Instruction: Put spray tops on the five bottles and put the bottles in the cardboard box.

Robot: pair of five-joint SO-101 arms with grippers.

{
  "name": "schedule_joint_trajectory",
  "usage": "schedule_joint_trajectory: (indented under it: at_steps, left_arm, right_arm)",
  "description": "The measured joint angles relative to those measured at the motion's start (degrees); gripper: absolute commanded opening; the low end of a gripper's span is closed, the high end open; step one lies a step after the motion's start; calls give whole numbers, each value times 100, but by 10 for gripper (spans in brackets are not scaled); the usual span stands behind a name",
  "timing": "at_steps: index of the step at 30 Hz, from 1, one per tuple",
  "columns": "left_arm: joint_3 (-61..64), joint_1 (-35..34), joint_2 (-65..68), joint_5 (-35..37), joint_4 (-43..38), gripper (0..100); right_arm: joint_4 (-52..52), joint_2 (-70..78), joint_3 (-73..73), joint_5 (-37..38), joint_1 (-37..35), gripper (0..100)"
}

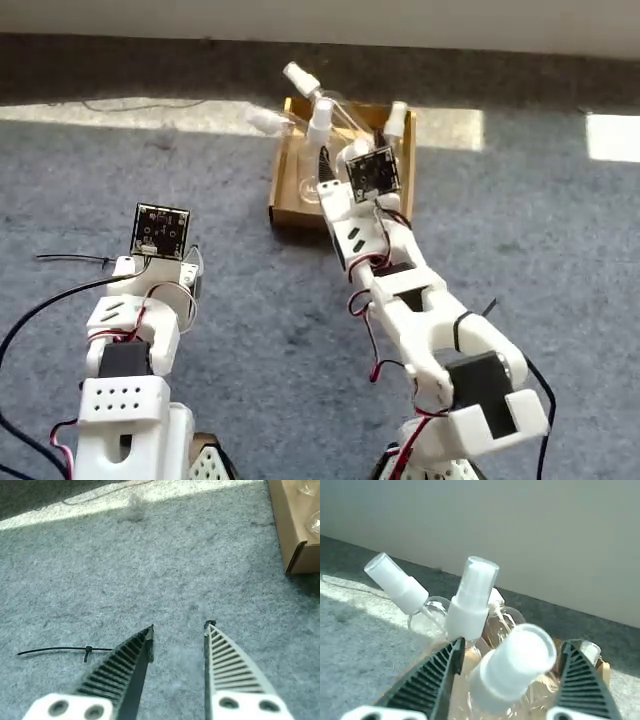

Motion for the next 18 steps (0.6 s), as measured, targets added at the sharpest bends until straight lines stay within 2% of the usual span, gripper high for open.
schedule_joint_trajectory:
  at_steps: [5,11,18]
  left_arm:
    - [0,0,0,0,0,161]
    - [0,0,0,0,0,161]
    - [0,0,0,0,0,161]
  right_arm:
    - [923,-993,0,0,0,238]
    - [2312,-2400,0,0,0,13]
    - [3912,-3895,9,0,0,5]
